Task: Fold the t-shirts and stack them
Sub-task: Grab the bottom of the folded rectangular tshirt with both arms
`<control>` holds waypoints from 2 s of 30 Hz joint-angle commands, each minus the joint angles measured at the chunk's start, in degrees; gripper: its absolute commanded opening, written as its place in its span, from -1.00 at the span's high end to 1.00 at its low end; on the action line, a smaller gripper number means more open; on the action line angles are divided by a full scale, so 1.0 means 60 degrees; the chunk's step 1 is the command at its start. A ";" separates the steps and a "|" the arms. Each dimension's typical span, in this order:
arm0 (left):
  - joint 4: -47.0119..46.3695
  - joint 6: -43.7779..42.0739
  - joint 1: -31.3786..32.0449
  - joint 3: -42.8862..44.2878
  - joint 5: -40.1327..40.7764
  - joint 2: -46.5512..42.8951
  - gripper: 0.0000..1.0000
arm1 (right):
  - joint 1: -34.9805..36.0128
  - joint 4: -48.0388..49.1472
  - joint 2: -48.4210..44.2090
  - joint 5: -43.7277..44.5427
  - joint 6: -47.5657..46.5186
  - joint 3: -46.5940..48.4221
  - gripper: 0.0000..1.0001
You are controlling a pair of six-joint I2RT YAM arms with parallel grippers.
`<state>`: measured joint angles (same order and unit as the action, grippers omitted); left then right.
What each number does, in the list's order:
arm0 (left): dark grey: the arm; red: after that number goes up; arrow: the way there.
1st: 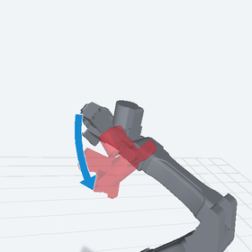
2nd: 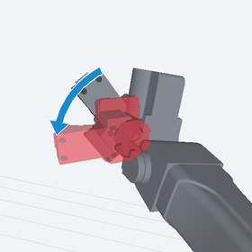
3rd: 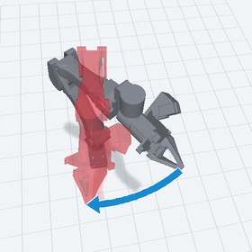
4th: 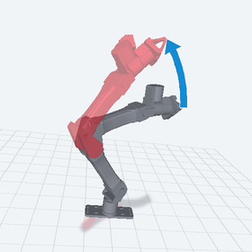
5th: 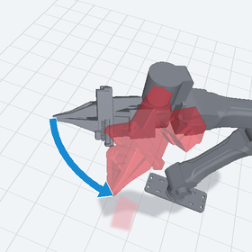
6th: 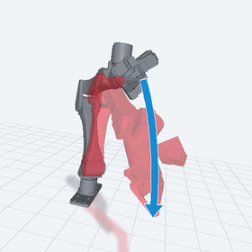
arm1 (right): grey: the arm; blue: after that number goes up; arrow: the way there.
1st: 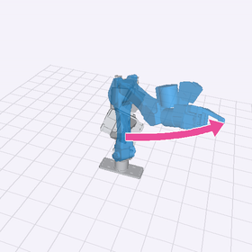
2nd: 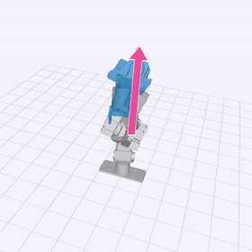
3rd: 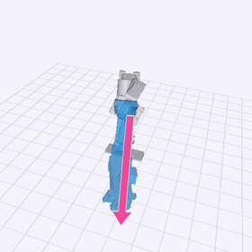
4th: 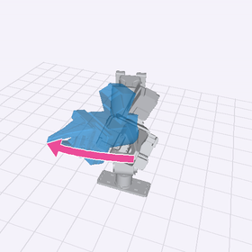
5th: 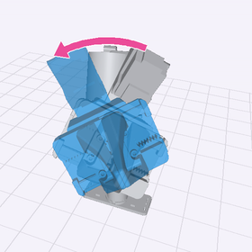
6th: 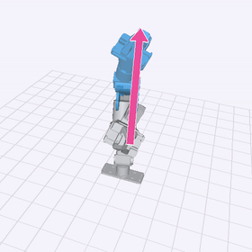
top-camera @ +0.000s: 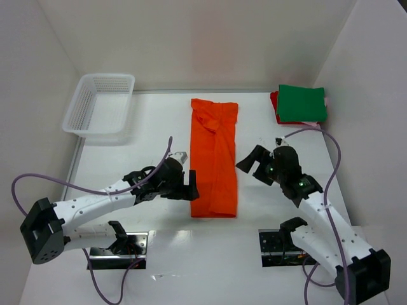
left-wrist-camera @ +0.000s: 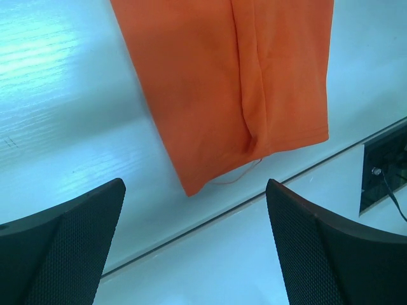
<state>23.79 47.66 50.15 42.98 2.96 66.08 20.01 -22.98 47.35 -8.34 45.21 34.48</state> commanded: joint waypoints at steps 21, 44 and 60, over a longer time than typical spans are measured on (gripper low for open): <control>-0.1694 0.0303 0.0020 -0.0425 -0.0596 0.0764 -0.98 | 0.0679 0.0343 0.0237 -0.0427 -0.0107 -0.0621 -0.99; -0.1636 0.0494 0.0020 -0.0997 -0.1416 0.0982 -0.98 | 0.3037 -0.0403 0.1512 0.0320 0.1003 -0.1248 -0.41; -0.1811 0.0231 0.0020 -0.0631 -0.1884 0.2022 -0.98 | 0.3491 0.0051 0.1496 0.0218 0.2001 -0.1997 -0.08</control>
<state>14.48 49.67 50.13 36.73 -6.74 77.28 40.32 -24.05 55.70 -7.73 55.72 22.85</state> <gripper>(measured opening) 0.990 0.549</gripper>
